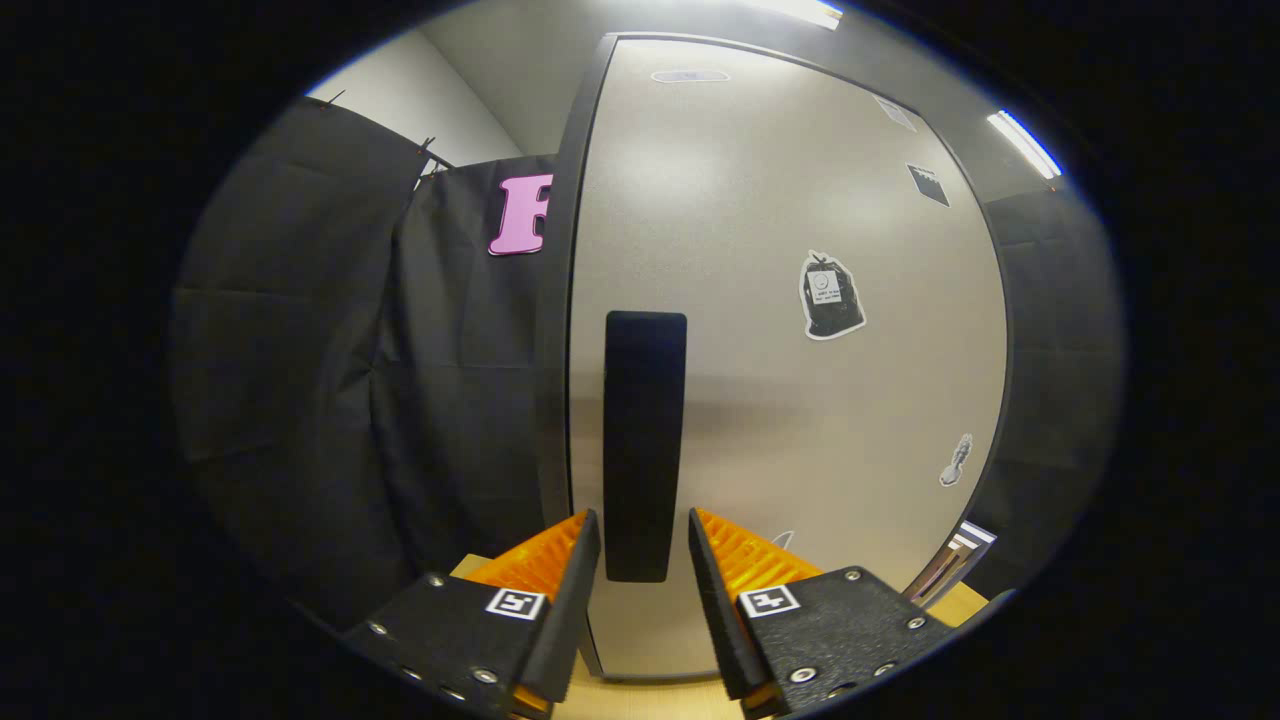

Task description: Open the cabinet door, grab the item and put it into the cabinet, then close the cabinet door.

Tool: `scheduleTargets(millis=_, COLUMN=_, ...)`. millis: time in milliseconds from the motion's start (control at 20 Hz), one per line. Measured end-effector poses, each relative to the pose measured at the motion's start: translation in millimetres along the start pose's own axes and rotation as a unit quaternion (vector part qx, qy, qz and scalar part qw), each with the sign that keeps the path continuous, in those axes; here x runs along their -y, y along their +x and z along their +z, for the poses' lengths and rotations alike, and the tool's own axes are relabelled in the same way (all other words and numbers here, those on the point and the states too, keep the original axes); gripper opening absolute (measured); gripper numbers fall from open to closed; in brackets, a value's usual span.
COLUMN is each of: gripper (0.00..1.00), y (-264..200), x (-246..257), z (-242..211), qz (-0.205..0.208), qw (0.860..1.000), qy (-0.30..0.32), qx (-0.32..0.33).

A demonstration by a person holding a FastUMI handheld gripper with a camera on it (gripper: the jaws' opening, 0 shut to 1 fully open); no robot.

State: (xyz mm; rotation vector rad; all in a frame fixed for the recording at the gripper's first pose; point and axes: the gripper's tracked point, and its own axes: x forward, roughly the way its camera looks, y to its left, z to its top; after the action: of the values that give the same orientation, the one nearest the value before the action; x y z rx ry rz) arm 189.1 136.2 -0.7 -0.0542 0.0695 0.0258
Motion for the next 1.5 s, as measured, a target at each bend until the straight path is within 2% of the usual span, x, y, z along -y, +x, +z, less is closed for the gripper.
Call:
scheduleTargets(millis=50, gripper=0.40, y=0, x=1, z=-1, qz=-0.001, qw=1.000, qy=0.003, qx=-0.002)
scheduleTargets(millis=350, gripper=0.30, y=-9, x=1, z=0, qz=0.022, qw=1.000, qy=-0.006, qx=-0.007)
scheduleTargets(millis=750, gripper=0.28, y=-39, x=3, z=-3, qz=0.088, qw=0.996, qy=-0.003, qx=-0.006)
scheduleTargets(millis=1050, gripper=0.27, y=-81, x=14, z=-5, qz=0.142, qw=0.990, qy=0.003, qx=-0.017)
scheduleTargets(millis=1500, gripper=0.28, y=-138, x=53, z=-7, qz=0.213, qw=0.976, qy=0.023, qx=-0.035)
